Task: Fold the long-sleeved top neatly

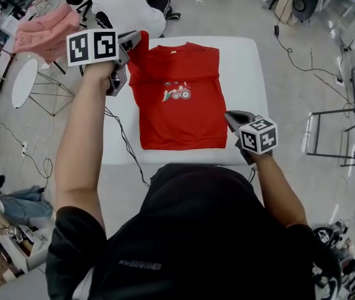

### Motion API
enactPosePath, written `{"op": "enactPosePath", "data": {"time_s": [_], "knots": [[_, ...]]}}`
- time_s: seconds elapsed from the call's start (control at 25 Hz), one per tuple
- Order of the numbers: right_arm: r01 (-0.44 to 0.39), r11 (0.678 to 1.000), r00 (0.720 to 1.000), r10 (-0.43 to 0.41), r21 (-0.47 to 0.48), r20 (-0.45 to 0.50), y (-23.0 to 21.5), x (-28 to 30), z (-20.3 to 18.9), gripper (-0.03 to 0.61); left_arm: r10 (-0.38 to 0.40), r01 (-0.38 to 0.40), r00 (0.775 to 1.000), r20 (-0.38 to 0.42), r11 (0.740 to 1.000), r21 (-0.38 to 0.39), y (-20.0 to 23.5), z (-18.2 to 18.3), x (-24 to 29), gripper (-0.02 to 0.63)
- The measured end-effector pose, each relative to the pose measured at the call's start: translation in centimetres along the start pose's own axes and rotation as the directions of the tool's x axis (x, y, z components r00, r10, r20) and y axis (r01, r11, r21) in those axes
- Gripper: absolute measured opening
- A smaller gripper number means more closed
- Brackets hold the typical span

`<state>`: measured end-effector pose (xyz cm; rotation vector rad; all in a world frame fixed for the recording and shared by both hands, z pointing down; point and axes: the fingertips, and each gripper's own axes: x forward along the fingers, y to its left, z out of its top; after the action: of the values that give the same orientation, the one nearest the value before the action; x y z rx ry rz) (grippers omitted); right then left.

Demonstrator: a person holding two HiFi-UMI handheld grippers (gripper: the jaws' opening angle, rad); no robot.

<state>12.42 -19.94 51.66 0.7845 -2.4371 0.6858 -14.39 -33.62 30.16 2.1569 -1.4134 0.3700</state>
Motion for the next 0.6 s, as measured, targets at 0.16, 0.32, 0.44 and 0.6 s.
{"op": "enactPosePath", "data": {"time_s": [0.16, 0.32, 0.44, 0.6], "knots": [[-0.006, 1.000, 1.000, 0.006, 0.015, 0.006, -1.6, -1.1, -0.6, 0.006, 0.017, -0.019, 0.997, -0.079, 1.000, -0.025, -1.2, -1.4, 4.7, 0.026], [-0.009, 1.000, 1.000, 0.009, 0.030, -0.001, -3.4, -2.0, -1.5, 0.006, 0.024, -0.029, 0.993, -0.119, 0.999, -0.041, -2.5, -3.0, 9.4, 0.026], [-0.003, 0.999, 1.000, 0.004, 0.039, -0.015, -5.1, -2.8, -2.2, 0.006, 0.027, -0.033, 0.990, -0.141, 0.999, -0.042, -4.2, -4.0, 12.8, 0.023], [0.007, 0.999, 1.000, -0.006, 0.053, -0.025, -7.0, -3.7, -2.6, 0.006, 0.050, -0.055, 0.983, -0.178, 0.998, -0.025, -5.7, -5.3, 16.8, 0.021]]}}
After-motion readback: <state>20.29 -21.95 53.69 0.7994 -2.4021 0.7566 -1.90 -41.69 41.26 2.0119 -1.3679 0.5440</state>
